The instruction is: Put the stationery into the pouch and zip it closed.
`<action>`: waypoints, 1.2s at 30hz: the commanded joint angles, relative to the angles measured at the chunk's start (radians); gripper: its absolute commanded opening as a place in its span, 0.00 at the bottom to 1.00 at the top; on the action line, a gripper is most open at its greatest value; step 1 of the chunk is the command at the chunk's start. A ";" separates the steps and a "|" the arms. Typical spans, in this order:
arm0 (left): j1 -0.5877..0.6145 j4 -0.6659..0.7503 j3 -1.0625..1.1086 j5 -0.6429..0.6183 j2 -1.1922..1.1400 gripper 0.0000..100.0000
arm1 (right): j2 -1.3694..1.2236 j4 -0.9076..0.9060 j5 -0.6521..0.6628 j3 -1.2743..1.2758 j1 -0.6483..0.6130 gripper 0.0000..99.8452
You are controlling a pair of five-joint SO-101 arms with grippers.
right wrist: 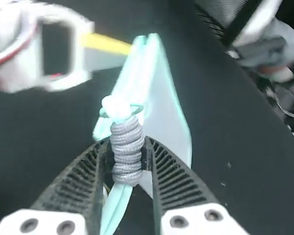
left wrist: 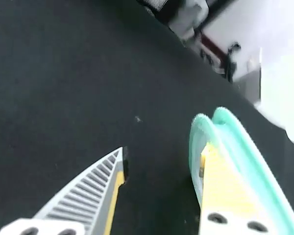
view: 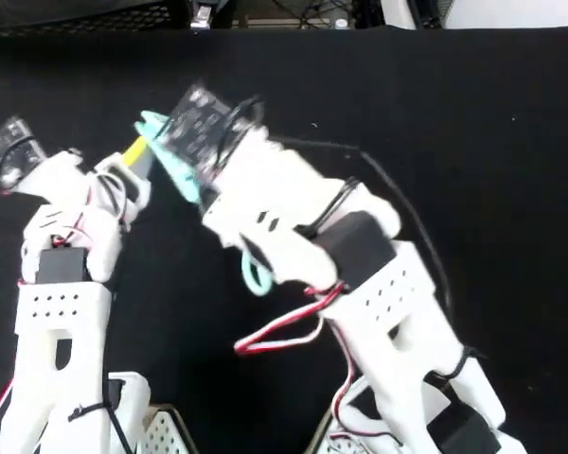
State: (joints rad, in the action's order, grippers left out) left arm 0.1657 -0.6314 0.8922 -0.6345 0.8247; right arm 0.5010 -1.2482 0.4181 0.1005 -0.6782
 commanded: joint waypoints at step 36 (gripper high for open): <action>-0.077 -0.239 0.085 0.261 0.652 0.26 | 0.331 0.585 -0.127 0.472 0.074 0.01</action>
State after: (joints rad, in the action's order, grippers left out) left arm 0.1519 -0.8677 0.9567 -0.4104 1.3740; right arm 0.8661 -0.6636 0.3537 0.5961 -0.6444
